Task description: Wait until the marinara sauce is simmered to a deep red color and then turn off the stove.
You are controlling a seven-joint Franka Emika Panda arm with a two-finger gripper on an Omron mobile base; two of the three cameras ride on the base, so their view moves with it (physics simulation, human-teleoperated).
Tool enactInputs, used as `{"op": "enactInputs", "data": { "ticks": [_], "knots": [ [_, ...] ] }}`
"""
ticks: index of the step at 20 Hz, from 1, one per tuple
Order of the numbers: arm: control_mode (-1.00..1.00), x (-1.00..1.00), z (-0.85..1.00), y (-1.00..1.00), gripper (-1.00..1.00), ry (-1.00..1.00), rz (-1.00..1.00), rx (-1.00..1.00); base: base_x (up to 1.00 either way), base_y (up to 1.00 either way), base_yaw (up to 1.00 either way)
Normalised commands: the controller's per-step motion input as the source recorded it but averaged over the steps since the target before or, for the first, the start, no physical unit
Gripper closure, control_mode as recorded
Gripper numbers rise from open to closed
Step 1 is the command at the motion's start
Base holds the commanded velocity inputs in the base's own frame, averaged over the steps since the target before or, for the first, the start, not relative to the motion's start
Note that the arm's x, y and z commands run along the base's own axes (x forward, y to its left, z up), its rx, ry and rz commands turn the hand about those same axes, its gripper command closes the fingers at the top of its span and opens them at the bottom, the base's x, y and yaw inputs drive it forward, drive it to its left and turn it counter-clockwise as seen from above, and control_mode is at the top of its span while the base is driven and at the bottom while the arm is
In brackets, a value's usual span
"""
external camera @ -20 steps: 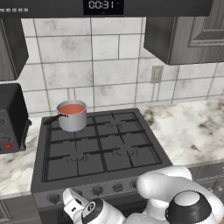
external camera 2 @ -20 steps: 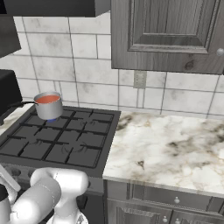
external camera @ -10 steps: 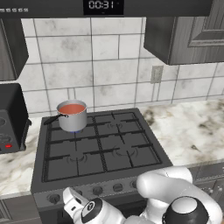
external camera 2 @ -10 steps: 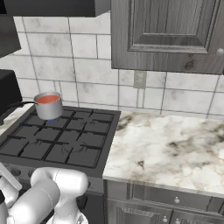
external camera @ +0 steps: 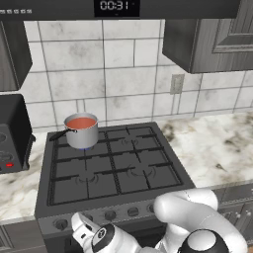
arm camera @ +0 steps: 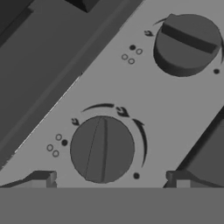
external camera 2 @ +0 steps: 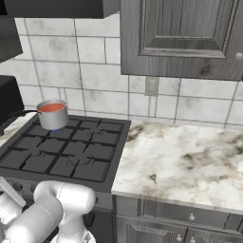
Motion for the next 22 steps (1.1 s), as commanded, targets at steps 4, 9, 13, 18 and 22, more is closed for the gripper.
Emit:
{"op": "enactInputs", "data": {
  "ticks": [4, 9, 13, 18, 22],
  "knots": [
    [-1.0, 0.04, -0.07, 0.05, -1.0, 0.0, 0.0, 0.0, 0.0, 0.0, 0.0],
    [-1.0, 0.02, -0.03, 0.05, -1.0, 0.0, 0.0, 0.0, 0.0, 0.0, 0.0],
    [-1.0, 0.05, -0.02, 0.02, -1.0, 0.0, 0.0, 0.0, 0.0, 0.0, 0.0],
    [-1.0, 0.06, -0.07, 0.0, -1.0, 0.0, 0.0, 0.0, 0.0, 0.0, 0.0],
    [-1.0, 0.07, -0.12, 0.0, -1.0, 0.0, 0.0, 0.0, 0.0, 0.0, 0.0]
  ]
}}
